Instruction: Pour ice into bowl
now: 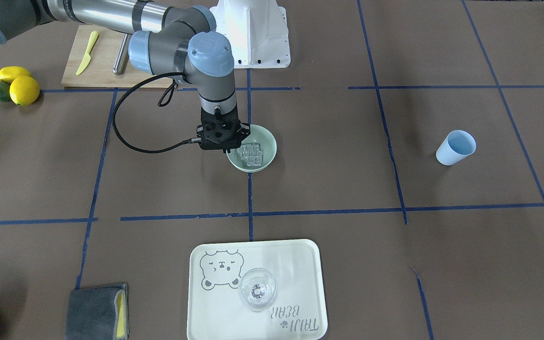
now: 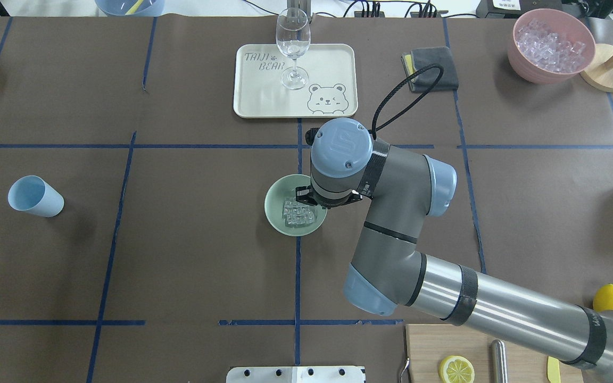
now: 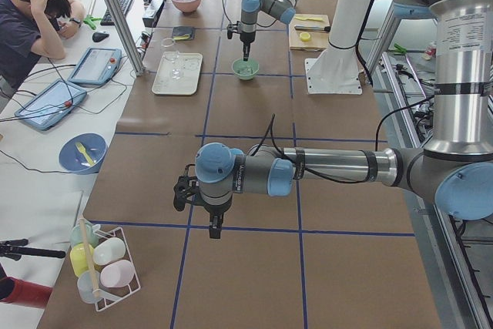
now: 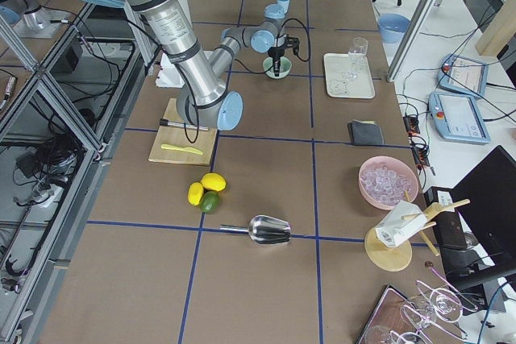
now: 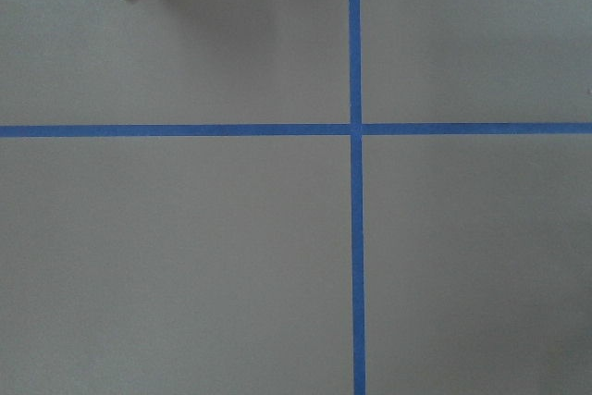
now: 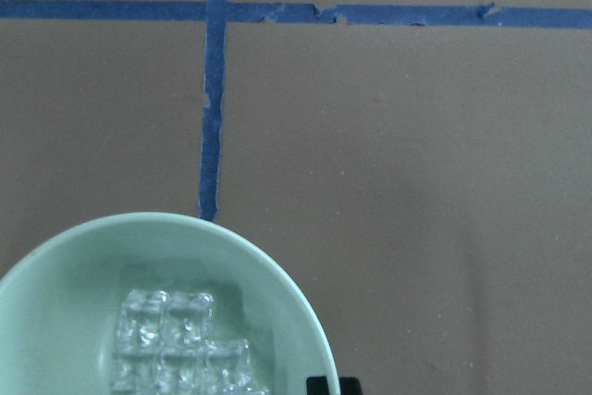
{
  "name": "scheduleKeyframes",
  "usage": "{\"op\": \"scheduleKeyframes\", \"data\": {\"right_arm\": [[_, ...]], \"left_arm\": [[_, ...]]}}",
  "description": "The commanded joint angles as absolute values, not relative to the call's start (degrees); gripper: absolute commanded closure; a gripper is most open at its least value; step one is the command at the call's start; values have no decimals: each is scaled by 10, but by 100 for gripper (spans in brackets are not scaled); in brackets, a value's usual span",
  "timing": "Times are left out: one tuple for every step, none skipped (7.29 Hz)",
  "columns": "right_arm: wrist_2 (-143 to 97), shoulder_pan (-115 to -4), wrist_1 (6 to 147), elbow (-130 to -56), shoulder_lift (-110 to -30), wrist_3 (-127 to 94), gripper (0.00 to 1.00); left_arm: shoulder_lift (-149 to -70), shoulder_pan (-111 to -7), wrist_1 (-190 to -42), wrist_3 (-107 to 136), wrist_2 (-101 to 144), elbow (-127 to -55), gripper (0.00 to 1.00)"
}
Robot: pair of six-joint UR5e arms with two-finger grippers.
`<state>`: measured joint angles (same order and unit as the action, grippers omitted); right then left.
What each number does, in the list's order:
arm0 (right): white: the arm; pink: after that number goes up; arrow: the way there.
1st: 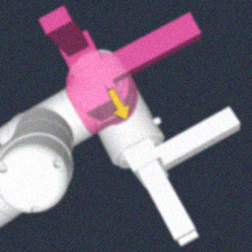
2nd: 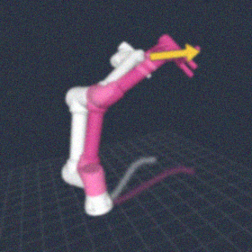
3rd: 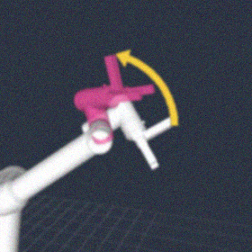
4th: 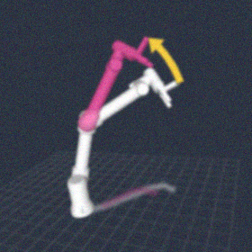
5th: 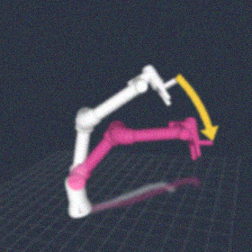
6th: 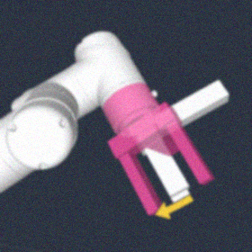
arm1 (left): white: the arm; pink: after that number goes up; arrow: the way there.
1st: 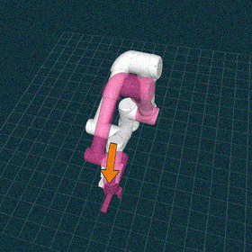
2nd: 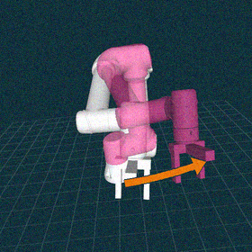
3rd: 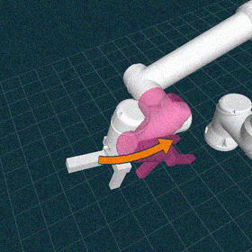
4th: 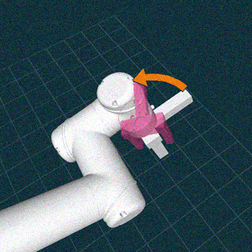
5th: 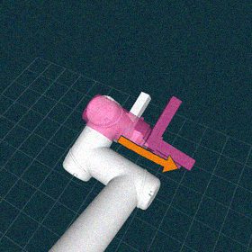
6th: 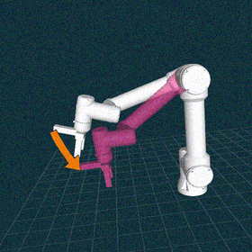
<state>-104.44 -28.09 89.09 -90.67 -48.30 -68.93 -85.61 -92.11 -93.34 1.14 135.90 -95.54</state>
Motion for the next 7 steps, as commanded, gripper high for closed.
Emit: {"op": "scheduleKeyframes", "data": {"right_arm": [[-1045, -286, 889, -935, -488, -685, 100], [-1048, -294, 889, -958, -492, -684, 100], [-1053, -307, 888, -988, -511, -681, 100], [-1056, -323, 888, -1022, -541, -679, 100], [-1101, -352, 888, -1044, -571, -646, 100], [-1144, -379, 887, -1058, -599, -623, 100], [-1153, -395, 883, -1068, -626, -610, 100]], "left_arm": [[-856, -921, -933, 11, 1360, -955, 0], [-856, -921, -933, 11, 1360, -955, 0], [-855, -921, -933, 11, 1360, -955, 0], [-855, -921, -933, 11, 1360, -955, 0], [-855, -921, -933, 11, 1361, -955, 0], [-855, -921, -933, 11, 1361, -955, 0], [-855, -921, -933, 11, 1362, -955, 0]]}}
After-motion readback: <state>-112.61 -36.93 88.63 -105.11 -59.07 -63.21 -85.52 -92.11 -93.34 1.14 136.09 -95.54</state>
